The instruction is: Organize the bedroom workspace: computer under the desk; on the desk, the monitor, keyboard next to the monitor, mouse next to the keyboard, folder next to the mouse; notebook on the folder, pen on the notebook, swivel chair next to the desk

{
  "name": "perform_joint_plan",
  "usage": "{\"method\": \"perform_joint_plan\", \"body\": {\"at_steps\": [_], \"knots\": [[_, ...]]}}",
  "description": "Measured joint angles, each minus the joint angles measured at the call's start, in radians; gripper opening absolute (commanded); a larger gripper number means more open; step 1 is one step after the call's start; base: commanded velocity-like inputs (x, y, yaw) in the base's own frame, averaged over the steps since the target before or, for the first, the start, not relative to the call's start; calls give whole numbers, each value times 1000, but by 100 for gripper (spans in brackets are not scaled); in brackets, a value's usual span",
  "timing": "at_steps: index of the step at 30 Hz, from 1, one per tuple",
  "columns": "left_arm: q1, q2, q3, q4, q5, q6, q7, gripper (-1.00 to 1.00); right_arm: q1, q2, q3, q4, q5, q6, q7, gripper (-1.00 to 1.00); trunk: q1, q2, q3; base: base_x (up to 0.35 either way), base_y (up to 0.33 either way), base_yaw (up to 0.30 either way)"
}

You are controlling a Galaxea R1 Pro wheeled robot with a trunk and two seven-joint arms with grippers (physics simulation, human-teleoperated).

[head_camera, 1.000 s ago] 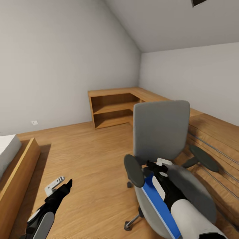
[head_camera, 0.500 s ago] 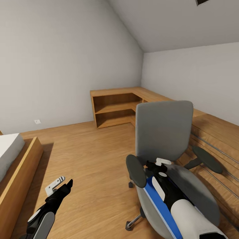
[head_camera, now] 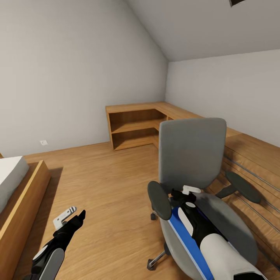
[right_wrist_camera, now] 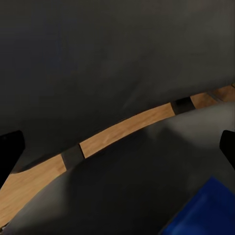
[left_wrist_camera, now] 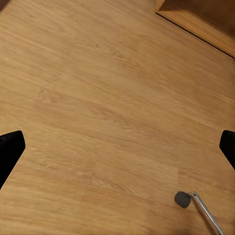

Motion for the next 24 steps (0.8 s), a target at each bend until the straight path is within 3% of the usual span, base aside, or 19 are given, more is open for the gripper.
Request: {"method": "perform_joint_plan", "body": {"at_steps": [13, 24], "knots": [[0, 0, 0, 0, -1, 0, 0, 100, 0, 1, 0, 1, 0, 2, -1, 100, 0, 0, -1, 0, 0, 0], [0, 0, 0, 0, -2, 0, 0, 100, 0, -2, -1, 1, -1, 2, -1, 100, 0, 0, -15, 0, 0, 0]]}}
